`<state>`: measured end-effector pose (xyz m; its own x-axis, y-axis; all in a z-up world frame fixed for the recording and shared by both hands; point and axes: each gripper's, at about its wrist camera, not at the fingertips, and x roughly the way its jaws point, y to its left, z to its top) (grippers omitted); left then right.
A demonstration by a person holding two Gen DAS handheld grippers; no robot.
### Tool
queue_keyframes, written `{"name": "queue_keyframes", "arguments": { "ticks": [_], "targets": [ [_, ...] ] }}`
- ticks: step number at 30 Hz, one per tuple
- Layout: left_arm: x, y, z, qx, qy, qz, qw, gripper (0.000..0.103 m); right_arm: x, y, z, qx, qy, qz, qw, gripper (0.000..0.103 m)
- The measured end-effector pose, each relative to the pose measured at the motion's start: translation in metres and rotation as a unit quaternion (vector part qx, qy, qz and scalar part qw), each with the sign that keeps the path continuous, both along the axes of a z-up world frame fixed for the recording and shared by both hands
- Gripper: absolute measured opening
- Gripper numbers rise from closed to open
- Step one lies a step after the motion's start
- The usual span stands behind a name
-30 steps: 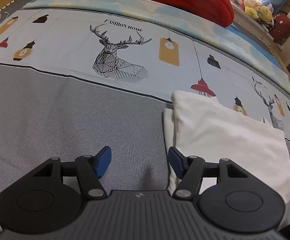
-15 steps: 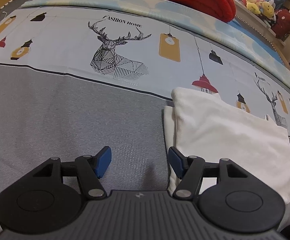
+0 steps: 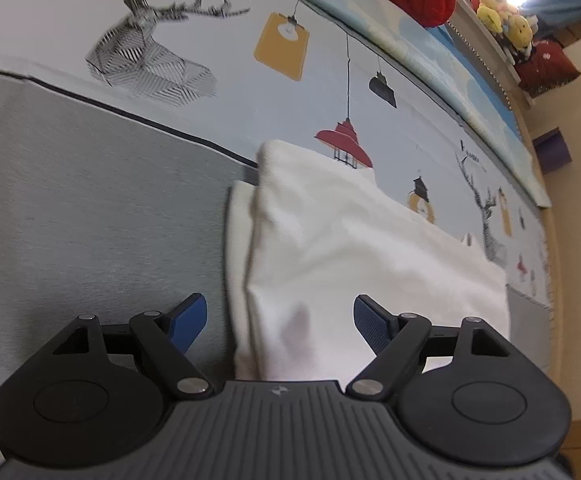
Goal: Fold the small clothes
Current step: 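Grasp the shirt edge with the right tool while the left tool grasps beside it, then lift the gripped shirt edge with both tools and fold it over onto itself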
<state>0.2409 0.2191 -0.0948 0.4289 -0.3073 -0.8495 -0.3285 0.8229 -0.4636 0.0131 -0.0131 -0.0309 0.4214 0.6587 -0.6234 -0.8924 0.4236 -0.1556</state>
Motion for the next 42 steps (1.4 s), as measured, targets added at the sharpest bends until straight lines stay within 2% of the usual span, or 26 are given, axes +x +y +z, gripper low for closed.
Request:
{"name": "queue_keyframes", "arguments": {
  "ticks": [5, 8, 10, 11, 13, 14, 17, 21, 26, 33, 37, 42],
  "targets": [
    [0.024, -0.004, -0.019, -0.042, 0.009, -0.006, 0.9991, 0.085, -0.001, -0.011, 0.012, 0.023, 0.009, -0.006, 1.0, 0.005],
    [0.036, -0.009, -0.028, -0.042, 0.017, -0.018, 0.9988, 0.084, -0.004, -0.014, 0.013, 0.026, 0.012, -0.002, 1.0, 0.004],
    [0.039, -0.01, -0.032, -0.035, 0.018, -0.02, 0.999, 0.08, -0.005, -0.017, 0.015, 0.028, 0.016, -0.002, 0.999, 0.004],
    [0.04, -0.01, -0.033, -0.033, 0.02, -0.021, 0.9991, 0.071, -0.004, -0.017, 0.015, 0.027, 0.017, -0.002, 0.999, 0.004],
    [0.041, -0.01, -0.035, -0.016, 0.023, -0.024, 0.9993, 0.045, -0.003, -0.018, 0.014, 0.028, 0.02, -0.003, 0.999, 0.004],
    [0.04, -0.008, -0.035, -0.004, 0.027, -0.025, 0.9993, 0.019, 0.007, -0.013, 0.014, 0.027, 0.022, -0.003, 0.999, 0.004],
    [0.033, 0.003, -0.032, -0.016, 0.015, -0.016, 0.9996, 0.006, 0.007, -0.01, 0.013, 0.023, 0.023, 0.0, 0.999, 0.004],
    [0.021, 0.011, -0.02, -0.019, -0.008, -0.018, 0.9996, 0.005, 0.005, -0.001, 0.013, 0.018, 0.024, 0.005, 1.0, 0.004],
    [-0.001, 0.034, -0.001, -0.011, -0.025, 0.004, 0.9996, 0.005, 0.0, 0.012, 0.017, 0.028, 0.034, 0.018, 0.999, 0.004],
    [-0.039, 0.06, 0.022, 0.018, -0.031, 0.006, 0.9993, 0.005, -0.019, 0.02, 0.034, 0.059, 0.039, 0.043, 0.997, 0.004],
    [-0.045, 0.054, 0.035, 0.034, -0.036, -0.004, 0.9988, 0.005, -0.014, 0.007, 0.045, 0.075, 0.051, 0.025, 0.996, 0.004],
    [-0.032, 0.016, 0.061, 0.035, -0.073, -0.031, 0.9962, 0.005, -0.001, -0.025, 0.058, 0.094, 0.063, -0.022, 0.993, 0.003]
  ]
}}
